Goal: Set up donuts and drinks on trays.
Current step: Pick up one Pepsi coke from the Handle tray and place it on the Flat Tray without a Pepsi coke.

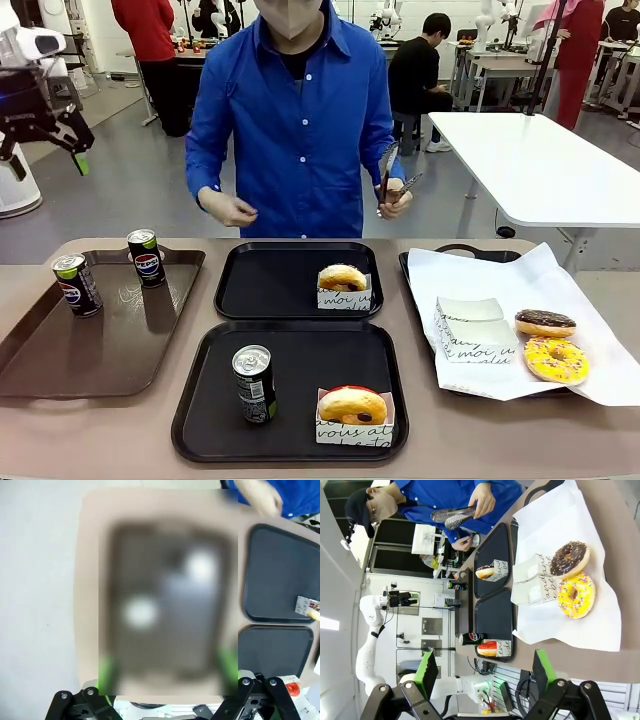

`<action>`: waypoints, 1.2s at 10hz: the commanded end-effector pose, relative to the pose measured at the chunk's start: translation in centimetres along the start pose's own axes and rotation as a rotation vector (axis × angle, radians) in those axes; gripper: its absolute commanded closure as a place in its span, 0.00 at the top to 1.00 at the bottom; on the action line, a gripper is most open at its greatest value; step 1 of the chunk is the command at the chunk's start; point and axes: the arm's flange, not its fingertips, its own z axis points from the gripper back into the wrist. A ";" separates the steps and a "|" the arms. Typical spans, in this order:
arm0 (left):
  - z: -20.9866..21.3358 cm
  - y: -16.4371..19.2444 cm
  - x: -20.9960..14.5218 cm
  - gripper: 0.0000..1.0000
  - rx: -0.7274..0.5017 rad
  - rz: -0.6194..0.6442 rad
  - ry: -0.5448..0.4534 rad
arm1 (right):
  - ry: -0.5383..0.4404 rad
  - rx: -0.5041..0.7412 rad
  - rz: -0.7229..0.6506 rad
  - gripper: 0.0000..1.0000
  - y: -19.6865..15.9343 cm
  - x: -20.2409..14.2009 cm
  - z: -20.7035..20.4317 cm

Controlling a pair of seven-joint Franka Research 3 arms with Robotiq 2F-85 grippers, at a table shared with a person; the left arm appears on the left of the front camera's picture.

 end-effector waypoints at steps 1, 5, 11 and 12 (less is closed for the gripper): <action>-2.8 2.7 1.1 1.00 0.050 -0.002 0.060 | -0.008 0.027 0.017 1.00 0.0 0.3 0.0; -7.8 5.2 1.0 1.00 0.115 -0.003 0.143 | -0.008 0.027 0.017 1.00 0.0 0.3 0.0; -11.3 4.3 -1.5 1.00 0.017 -0.085 0.120 | -0.008 0.027 0.017 1.00 0.0 0.3 0.0; -11.9 4.3 -1.7 1.00 0.011 -0.099 0.109 | -0.008 0.027 0.017 1.00 0.0 0.3 0.0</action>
